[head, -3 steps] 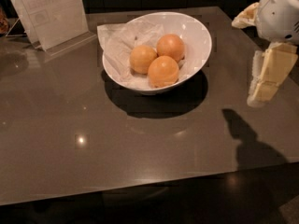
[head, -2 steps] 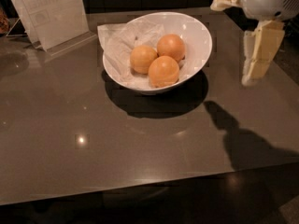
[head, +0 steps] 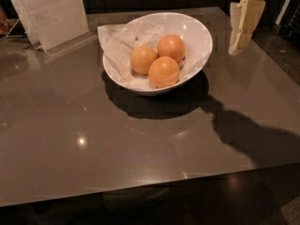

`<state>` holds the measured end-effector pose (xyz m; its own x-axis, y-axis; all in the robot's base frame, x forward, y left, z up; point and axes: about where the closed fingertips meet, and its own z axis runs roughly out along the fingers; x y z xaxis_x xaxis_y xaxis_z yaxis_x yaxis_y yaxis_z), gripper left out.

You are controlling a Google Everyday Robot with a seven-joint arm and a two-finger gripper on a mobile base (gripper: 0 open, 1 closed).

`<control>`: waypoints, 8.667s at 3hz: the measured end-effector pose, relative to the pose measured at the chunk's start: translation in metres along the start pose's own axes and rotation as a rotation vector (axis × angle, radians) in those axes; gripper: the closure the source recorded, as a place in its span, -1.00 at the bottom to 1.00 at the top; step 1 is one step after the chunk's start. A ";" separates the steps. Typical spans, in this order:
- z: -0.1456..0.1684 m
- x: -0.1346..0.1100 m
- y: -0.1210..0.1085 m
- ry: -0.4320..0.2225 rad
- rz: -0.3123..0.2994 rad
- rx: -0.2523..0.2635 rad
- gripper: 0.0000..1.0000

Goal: Pick orange from white bowl

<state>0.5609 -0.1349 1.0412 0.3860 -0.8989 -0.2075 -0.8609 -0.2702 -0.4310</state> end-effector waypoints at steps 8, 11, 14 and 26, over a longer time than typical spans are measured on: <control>0.162 0.001 -0.090 -0.330 -0.065 -0.078 -0.56; 0.178 0.001 -0.085 -0.354 -0.048 -0.113 -0.60; 0.178 0.001 -0.085 -0.354 -0.048 -0.113 -0.72; 0.143 0.029 -0.043 -0.295 0.064 -0.115 -0.74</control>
Offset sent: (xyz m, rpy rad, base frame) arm 0.1059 -0.0377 -0.0296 0.0549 0.1329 0.0942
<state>0.6568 -0.0999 0.9281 0.3951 -0.7809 -0.4838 -0.9117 -0.2689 -0.3105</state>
